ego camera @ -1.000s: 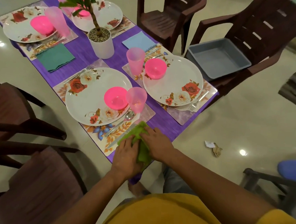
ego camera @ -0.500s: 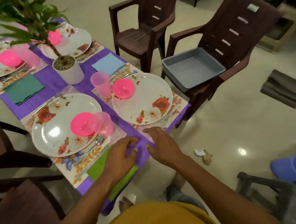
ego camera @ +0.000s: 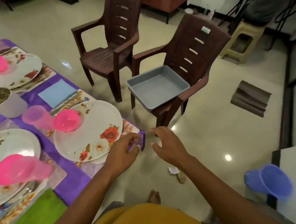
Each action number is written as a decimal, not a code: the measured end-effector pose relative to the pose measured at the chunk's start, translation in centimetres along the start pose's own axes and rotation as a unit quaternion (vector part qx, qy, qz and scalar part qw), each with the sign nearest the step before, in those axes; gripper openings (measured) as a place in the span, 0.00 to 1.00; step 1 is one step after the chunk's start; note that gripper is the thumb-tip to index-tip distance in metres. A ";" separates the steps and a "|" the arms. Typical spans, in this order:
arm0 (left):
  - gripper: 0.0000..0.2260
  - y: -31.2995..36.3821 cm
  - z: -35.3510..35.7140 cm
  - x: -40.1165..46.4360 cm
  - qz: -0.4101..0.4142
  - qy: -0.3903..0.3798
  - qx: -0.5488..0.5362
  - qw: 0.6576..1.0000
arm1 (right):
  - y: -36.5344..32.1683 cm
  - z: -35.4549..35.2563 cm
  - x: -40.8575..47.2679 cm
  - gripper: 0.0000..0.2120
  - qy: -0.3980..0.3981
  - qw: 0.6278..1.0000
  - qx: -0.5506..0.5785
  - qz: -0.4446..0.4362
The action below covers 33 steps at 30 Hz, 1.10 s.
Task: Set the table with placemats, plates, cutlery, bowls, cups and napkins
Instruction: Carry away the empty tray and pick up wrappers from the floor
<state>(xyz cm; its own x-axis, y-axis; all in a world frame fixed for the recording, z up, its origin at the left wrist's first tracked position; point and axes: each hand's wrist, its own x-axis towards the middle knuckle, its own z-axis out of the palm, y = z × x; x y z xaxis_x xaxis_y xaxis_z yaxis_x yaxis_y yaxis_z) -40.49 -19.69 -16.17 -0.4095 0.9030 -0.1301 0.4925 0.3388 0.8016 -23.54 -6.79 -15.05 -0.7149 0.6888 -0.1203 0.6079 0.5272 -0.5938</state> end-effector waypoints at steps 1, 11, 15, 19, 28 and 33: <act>0.15 0.8 0.7 1.1 0.001 -0.003 -0.005 1.000 | 1.1 -0.7 0.2 0.24 0.005 1.000 0.004 0.002; 0.14 4.7 6.7 12.6 -0.020 -0.065 -0.082 0.994 | 8.5 -6.3 4.5 0.23 0.051 0.997 0.051 0.041; 0.12 5.5 8.6 19.7 -0.031 -0.080 -0.094 0.992 | 11.8 -8.9 9.0 0.22 0.062 0.996 0.028 0.054; 0.12 6.7 10.0 26.1 -0.027 -0.081 -0.102 0.991 | 14.3 -11.5 13.4 0.23 0.046 0.996 0.004 0.074; 0.10 8.8 11.2 37.9 -0.022 -0.119 -0.047 0.992 | 19.4 -16.4 24.7 0.21 0.044 0.994 -0.018 0.097; 0.10 10.2 11.4 42.5 -0.030 -0.149 -0.013 0.988 | 22.4 -17.8 30.3 0.22 0.005 0.992 -0.003 0.126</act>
<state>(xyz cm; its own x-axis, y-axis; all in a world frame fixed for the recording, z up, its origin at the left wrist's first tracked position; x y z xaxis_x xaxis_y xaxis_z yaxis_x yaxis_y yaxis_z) -44.16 25.13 -20.19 -0.1917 0.9207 -0.3401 0.4526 0.3904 0.8017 -25.46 34.75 -17.83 -0.5372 0.8035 -0.2564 0.7682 0.3407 -0.5420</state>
